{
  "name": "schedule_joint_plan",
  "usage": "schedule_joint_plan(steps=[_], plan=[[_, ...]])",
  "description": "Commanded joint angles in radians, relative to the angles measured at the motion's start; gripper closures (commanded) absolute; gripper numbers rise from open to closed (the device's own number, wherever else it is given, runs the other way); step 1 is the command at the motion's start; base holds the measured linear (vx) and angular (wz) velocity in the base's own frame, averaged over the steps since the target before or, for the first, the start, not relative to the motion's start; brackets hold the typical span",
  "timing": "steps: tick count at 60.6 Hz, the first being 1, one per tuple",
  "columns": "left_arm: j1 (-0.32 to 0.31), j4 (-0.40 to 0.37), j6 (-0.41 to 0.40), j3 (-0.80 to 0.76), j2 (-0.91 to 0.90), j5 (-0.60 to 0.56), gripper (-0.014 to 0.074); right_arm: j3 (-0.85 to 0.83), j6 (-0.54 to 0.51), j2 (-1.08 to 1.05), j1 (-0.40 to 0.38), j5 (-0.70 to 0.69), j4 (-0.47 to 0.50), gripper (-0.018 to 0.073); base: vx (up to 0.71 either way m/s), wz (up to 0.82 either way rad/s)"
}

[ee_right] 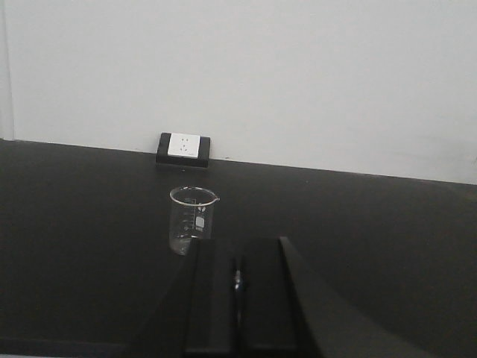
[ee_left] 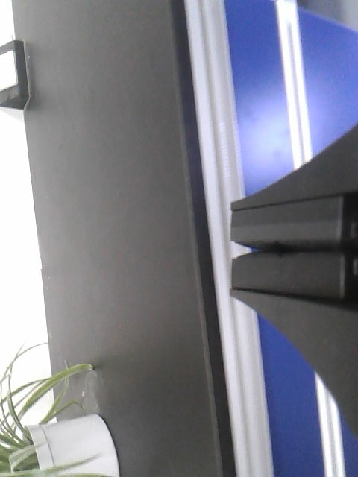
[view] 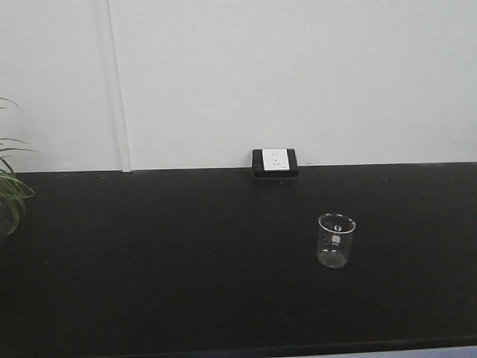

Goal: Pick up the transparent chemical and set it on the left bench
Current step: 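Drive the base to the bench with the white bins, holding the pipette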

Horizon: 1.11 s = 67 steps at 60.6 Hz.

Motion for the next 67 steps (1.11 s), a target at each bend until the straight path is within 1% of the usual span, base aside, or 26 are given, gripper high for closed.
schedule_joint_plan(steps=[1,21,33,47,67], plan=[[-0.002,-0.001,-0.008,0.016,-0.019,-0.078,0.06,-0.031,-0.004,0.006,-0.005,-0.077,-0.007,0.0566,-0.32,0.0],[-0.002,-0.001,-0.008,0.016,-0.019,-0.078,0.06,-0.031,-0.004,0.006,-0.005,-0.077,-0.007,0.0566,-0.29,0.05],[-0.002,-0.001,-0.008,0.016,-0.019,-0.078,0.06,-0.031,-0.004,0.006,-0.005,-0.077,-0.007,0.0566,-0.23,0.3],[-0.002,-0.001,-0.008,0.016,-0.019,-0.078,0.06,-0.031,-0.004,0.006,-0.005,-0.077,-0.007,0.0566,-0.18,0.63],[-0.002,-0.001,-0.008,0.016,-0.019,-0.078,0.06,-0.031,-0.004,0.006,-0.005,-0.077,-0.007,0.0566,-0.17,0.85]])
